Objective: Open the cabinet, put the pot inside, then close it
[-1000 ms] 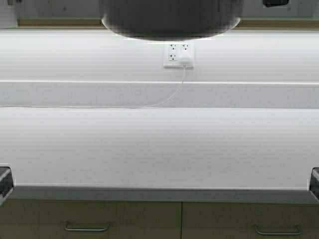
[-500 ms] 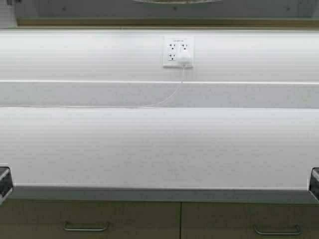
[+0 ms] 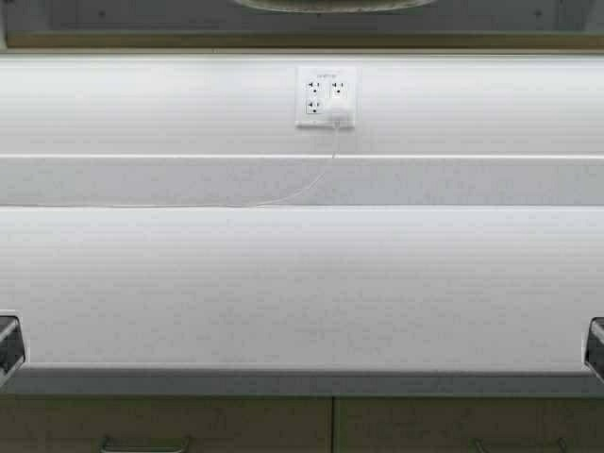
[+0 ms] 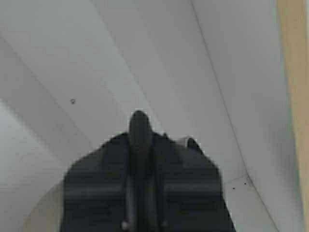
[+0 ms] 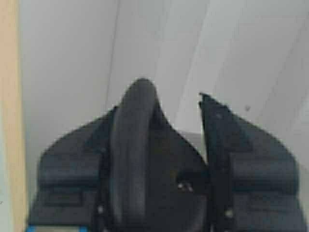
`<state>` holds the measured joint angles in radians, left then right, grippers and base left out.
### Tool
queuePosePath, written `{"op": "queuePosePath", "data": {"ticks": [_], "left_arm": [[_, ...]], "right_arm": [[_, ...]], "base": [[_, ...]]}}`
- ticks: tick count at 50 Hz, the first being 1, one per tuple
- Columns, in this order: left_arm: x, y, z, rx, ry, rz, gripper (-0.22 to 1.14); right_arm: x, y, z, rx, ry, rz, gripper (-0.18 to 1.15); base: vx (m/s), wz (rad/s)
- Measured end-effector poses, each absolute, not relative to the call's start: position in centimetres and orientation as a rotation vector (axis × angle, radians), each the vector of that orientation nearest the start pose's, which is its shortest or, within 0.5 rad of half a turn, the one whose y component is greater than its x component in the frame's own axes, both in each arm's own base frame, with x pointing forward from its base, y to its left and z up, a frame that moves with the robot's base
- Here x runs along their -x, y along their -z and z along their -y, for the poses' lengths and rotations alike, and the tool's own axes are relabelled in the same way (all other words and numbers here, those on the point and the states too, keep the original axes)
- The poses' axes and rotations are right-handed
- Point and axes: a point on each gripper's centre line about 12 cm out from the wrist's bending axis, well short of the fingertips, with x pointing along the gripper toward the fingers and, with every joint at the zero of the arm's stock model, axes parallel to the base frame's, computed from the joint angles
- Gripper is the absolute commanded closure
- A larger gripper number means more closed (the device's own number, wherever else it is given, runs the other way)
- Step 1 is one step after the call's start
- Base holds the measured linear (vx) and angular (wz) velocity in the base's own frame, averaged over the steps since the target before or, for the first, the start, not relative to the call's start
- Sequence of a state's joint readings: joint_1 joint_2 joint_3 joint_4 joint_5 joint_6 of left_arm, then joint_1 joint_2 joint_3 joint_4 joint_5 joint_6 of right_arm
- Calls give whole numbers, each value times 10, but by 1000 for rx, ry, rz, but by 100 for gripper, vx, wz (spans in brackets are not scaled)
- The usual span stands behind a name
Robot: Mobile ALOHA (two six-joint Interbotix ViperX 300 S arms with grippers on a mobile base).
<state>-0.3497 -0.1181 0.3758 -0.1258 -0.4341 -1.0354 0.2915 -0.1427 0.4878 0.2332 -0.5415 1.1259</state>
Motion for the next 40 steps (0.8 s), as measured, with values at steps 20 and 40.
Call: {"op": "queuePosePath", "data": {"ticks": [20,40], "left_arm": [[-456,-371,156,1181,347,-11,87],[-460,-382,158,1177,359,2,87]], "right_arm": [[-439,-363,-115,-1316,-272,11,90],[-429,-367,-112,-1315,-276,15,90]], "base": [[10,8],[12,1]]}}
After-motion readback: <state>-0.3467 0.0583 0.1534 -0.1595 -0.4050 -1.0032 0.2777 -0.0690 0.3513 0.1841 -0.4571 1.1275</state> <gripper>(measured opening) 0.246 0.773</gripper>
